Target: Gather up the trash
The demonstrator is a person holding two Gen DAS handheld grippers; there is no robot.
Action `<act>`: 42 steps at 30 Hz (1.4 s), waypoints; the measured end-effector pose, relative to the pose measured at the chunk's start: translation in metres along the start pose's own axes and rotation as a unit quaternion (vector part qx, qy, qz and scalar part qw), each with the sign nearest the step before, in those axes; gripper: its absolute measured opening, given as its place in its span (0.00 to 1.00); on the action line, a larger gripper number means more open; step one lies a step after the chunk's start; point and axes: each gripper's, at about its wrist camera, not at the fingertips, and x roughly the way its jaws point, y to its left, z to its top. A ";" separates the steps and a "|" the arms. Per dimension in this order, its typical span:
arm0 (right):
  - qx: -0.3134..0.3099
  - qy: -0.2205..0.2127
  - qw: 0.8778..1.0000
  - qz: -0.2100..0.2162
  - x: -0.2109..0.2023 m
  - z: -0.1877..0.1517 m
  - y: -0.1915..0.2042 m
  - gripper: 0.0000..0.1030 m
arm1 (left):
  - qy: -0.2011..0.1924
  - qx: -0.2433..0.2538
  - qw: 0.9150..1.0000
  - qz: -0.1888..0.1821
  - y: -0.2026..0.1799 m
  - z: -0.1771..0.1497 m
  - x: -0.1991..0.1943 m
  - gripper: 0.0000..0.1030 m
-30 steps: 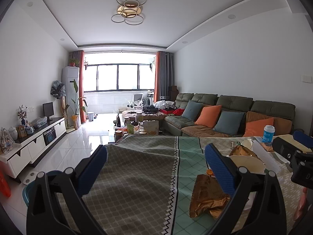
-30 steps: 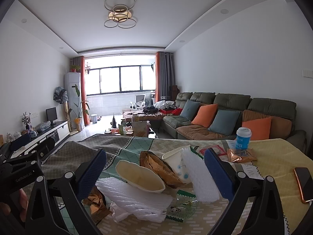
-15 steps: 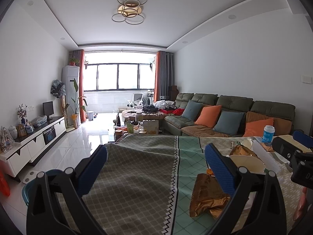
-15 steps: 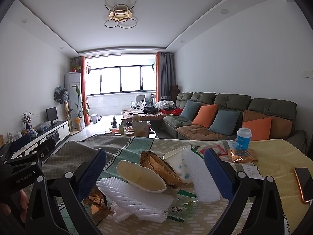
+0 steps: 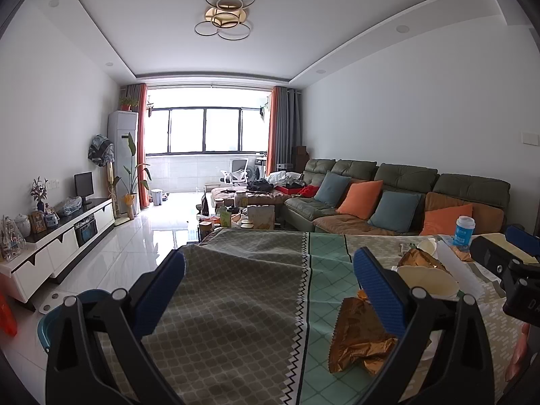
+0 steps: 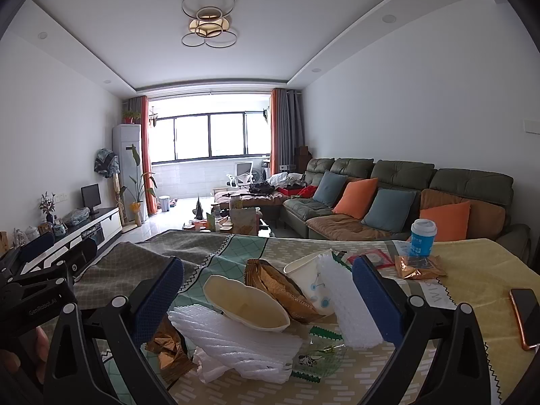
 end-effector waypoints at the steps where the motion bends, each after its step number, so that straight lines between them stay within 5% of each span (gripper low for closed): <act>1: 0.000 0.000 1.000 0.000 0.000 0.000 0.000 0.96 | 0.000 0.000 1.000 0.001 0.000 0.000 0.000 0.97; 20: 0.006 0.018 1.000 0.009 0.004 -0.007 0.012 0.96 | 0.024 -0.005 1.000 -0.014 0.004 -0.008 0.006 0.97; 32: 0.032 0.065 0.997 0.028 0.016 -0.012 -0.003 0.96 | 0.097 -0.004 0.991 -0.095 -0.007 -0.022 0.030 0.97; 37: 0.045 0.101 0.993 0.050 0.030 -0.016 -0.011 0.76 | 0.146 -0.016 0.976 -0.159 -0.008 -0.031 0.050 0.92; 39: 0.053 0.119 0.990 0.061 0.037 -0.018 -0.014 0.60 | 0.165 -0.022 0.970 -0.179 -0.008 -0.035 0.056 0.78; 42: 0.067 0.144 0.984 0.078 0.046 -0.022 -0.020 0.51 | 0.191 -0.030 0.958 -0.211 -0.009 -0.042 0.066 0.65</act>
